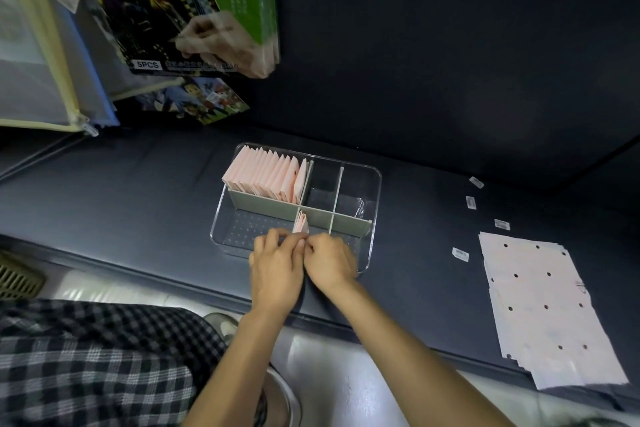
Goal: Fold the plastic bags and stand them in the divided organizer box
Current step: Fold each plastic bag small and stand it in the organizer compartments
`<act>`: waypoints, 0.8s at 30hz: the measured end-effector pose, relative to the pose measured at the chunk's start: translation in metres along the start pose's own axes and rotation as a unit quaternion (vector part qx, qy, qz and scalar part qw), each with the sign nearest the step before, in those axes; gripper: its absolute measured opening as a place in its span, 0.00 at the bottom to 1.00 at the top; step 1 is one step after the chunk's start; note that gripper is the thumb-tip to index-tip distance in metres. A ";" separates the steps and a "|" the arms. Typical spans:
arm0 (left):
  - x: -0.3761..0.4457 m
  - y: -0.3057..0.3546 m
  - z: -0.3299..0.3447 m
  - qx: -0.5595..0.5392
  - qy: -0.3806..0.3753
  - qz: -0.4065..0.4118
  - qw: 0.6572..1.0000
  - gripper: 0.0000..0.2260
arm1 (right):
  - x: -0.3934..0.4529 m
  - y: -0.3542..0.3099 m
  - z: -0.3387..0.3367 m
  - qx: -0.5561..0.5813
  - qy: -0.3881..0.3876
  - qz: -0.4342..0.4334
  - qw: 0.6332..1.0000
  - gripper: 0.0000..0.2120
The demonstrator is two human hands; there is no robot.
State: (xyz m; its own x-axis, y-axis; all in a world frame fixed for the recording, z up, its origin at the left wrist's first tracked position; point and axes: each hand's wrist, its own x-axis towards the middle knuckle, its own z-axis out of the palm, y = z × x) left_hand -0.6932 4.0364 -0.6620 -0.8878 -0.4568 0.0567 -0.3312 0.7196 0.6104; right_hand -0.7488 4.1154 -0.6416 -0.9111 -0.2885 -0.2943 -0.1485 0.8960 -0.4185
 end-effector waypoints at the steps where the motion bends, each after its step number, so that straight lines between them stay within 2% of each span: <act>1: 0.000 -0.002 0.001 0.020 -0.006 -0.002 1.000 0.12 | -0.001 0.002 -0.001 0.008 -0.005 -0.013 1.000 0.14; 5: -0.001 -0.004 0.004 0.079 -0.010 0.003 0.997 0.13 | -0.015 0.030 -0.016 0.055 0.024 -0.066 0.996 0.11; 9: -0.001 0.002 0.003 0.098 -0.011 0.003 0.995 0.12 | -0.041 0.103 -0.043 0.093 0.121 -0.048 0.987 0.10; 12: -0.005 0.021 0.005 0.110 0.009 0.042 0.993 0.09 | -0.062 0.188 -0.067 0.059 0.147 0.008 0.987 0.11; 16: -0.021 0.062 0.019 0.080 0.021 0.177 0.981 0.07 | -0.099 0.291 -0.088 0.030 0.139 0.124 0.982 0.18; 20: -0.051 0.088 0.049 0.043 -0.105 0.261 0.959 0.11 | -0.131 0.345 -0.086 0.025 0.110 0.171 0.979 0.27; 22: -0.065 0.088 0.067 0.052 -0.195 0.273 0.941 0.12 | -0.138 0.356 -0.079 0.037 0.122 0.163 0.978 0.24; 24: -0.076 0.081 0.082 0.070 -0.260 0.265 0.926 0.15 | -0.138 0.360 -0.072 0.058 0.153 0.146 0.976 0.17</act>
State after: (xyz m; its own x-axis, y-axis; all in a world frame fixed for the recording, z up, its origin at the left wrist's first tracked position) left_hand -0.6792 4.1722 -0.6811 -0.9594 0.2670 -0.0907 0.1890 0.8476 0.4959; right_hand -0.7040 4.5026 -0.6897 -0.9828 0.1047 -0.1523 0.1637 0.8756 -0.4545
